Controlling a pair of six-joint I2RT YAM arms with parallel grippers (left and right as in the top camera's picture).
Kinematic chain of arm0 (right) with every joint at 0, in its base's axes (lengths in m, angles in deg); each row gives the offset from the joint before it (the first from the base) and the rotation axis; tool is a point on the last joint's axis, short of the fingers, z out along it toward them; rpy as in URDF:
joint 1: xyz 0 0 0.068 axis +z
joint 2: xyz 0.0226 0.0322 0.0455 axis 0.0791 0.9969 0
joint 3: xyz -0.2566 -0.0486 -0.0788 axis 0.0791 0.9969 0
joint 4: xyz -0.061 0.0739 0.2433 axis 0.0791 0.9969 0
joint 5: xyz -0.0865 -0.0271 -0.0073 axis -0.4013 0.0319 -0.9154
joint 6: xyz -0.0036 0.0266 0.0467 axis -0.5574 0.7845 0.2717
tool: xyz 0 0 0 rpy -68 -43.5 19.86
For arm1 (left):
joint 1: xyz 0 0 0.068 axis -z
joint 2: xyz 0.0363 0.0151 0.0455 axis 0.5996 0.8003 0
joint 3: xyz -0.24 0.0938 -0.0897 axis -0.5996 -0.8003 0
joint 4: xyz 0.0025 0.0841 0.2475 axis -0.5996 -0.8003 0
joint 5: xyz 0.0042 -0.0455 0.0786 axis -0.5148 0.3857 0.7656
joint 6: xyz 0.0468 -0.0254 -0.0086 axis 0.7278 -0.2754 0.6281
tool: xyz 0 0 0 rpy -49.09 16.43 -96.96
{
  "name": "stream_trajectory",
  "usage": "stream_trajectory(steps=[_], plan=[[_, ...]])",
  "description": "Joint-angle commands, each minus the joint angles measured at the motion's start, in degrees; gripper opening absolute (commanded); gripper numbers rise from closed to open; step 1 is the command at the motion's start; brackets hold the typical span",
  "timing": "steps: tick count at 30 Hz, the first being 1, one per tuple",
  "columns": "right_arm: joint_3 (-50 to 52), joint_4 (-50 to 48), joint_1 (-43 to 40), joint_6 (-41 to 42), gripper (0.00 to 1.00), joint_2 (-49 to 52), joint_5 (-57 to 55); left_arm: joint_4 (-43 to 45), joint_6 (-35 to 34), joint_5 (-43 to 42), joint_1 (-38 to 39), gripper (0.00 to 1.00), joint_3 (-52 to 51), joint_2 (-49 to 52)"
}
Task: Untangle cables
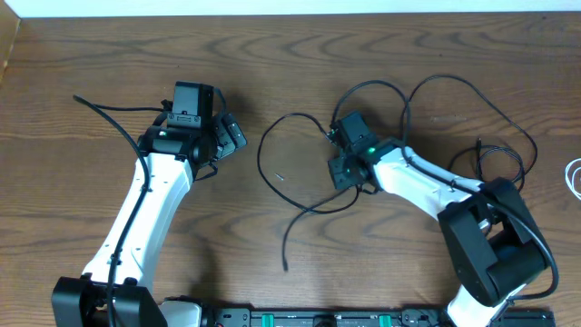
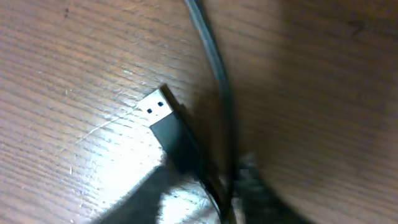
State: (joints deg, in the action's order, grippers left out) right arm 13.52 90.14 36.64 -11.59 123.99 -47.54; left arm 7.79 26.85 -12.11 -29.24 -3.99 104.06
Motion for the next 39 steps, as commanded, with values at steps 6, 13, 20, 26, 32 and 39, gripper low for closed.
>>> stream_trajectory(steps=[6, 13, 20, 26, 32, 39], plan=[[-0.26, 1.33, -0.44, -3.8, 0.01, -1.9, -14.51, -0.15, -0.07, 0.72, -0.31, 0.98, 0.72, 0.46], [-2.67, -0.66, -3.48, -5.66, 0.01, -16.87, -22.62, -0.17, -0.07, 0.72, -0.31, 0.98, 0.72, 0.46], [-2.64, 3.63, -10.21, -5.64, 0.01, -21.18, -22.64, -0.17, -0.07, 0.72, -0.31, 0.98, 0.72, 0.46], [-2.62, 8.04, -15.85, -5.64, 0.01, -21.11, -22.38, -0.17, -0.04, 0.72, -0.31, 0.98, 0.72, 0.46], [-2.62, 10.8, -21.94, -5.64, 0.01, -21.11, -17.0, -0.17, -0.04, 0.72, -0.31, 0.98, 0.72, 0.46], [-2.47, 11.69, -27.76, -5.64, 0.07, -21.11, -16.0, -0.17, -0.07, 0.72, -0.31, 0.98, 0.72, 0.46]])
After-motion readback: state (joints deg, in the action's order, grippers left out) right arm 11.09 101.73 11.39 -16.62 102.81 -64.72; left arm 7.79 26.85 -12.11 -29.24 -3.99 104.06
